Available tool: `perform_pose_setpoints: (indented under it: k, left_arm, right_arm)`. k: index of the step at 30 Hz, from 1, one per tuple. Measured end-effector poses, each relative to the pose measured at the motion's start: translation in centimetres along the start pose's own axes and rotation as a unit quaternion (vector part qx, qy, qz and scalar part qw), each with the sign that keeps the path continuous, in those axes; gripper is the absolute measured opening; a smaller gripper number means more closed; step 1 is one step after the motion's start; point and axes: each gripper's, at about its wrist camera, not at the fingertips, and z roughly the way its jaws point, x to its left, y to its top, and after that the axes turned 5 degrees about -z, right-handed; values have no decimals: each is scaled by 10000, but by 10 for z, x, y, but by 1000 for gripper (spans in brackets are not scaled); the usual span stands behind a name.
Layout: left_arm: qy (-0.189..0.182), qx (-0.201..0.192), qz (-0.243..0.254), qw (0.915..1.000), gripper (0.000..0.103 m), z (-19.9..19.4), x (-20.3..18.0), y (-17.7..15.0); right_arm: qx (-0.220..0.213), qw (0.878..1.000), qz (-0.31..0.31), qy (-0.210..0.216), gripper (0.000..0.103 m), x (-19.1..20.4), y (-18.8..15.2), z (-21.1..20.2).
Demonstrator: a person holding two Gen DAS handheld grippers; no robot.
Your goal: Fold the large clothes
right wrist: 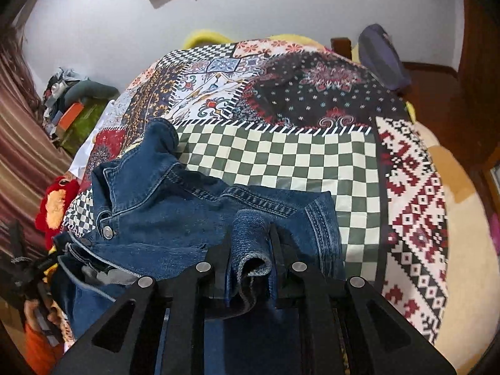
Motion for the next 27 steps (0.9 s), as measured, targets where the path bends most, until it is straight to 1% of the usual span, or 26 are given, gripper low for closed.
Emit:
perform_pose_setpoints:
  k: [3,5,6,7,8,9,10,11,12,13,14,16,17,18,19,20,21,22,23,24,26,27]
  left_arm:
    - [-58,74,-52,9999,20,9,5,-3]
    - [-73,121,-108,9998,20,11,8,-3]
    - [-59,144,-108,9998,20,11,8,-3]
    - [43,160,-88,9998,20,12,7,-3]
    - [126,182,-68,9997,20,14,6,-3]
    - [142,216,-61,9996,20,14,6,-2]
    - [151,249,-41,9996,20,13,4,-1]
    - [165,269,-27,9995,20,10,3,-1]
    - [173,270,-5,9995,20,6,2,0]
    - [161,252,49,9995,20,-2,-1,1]
    - [184,216,142,9995,21,-11,-5,3]
    - [238,126,319,9991,26,-29,-11,8]
    - [240,72,377,9990,31,-40,-13,10]
    - [196,-2,410,9990,43,-53,-16,12]
    - [157,-94,424,9989,51,-65,-17,14]
    - [190,-246,467,9984,70,-76,-19,15]
    - [249,-402,522,9975,84,-86,-20,15]
    - [367,-645,644,9952,89,-101,-24,15]
    - [428,-736,712,9938,93,-110,-26,15]
    - [483,-800,784,9925,94,-117,-26,15]
    - [437,-746,893,9922,95,-126,-27,10]
    - [392,-681,918,9927,98,-124,-26,9]
  right_arm:
    - [25,9997,36,224,14,-8,4,-3]
    - [-18,9998,-43,201,16,-8,7,-12]
    - [-97,9999,-109,82,16,-8,8,-20]
    - [-195,9996,-151,-135,16,-11,10,-29]
    - [-362,9966,-172,-726,16,-15,12,-41]
    - [-534,9904,-220,-1255,16,-20,14,-53]
    - [-578,9878,-255,-1420,16,-26,15,-62]
    - [-551,9889,-224,-1358,16,-33,15,-69]
    - [-489,9926,-96,-1105,16,-43,13,-80]
    - [-490,9942,-38,-956,16,-48,10,-88]
    - [-495,9947,-50,-903,16,-50,7,-95]
    - [-473,9942,-220,-937,16,-44,0,-108]
    - [-465,9941,-341,-922,16,-38,-4,-113]
    - [-469,9942,-405,-883,16,-33,-7,-116]
    - [-470,9946,-471,-795,16,-27,-11,-120]
    - [-454,9952,-523,-685,16,-21,-15,-121]
    - [-415,9958,-581,-576,16,-13,-17,-120]
    - [-377,9961,-640,-486,16,-6,-20,-120]
    - [-338,9962,-707,-388,16,3,-22,-118]
    - [-301,9961,-769,-302,16,10,-25,-116]
    - [-159,9956,-922,-113,16,27,-32,-108]
    - [-45,9946,-1034,-1,16,38,-37,-101]
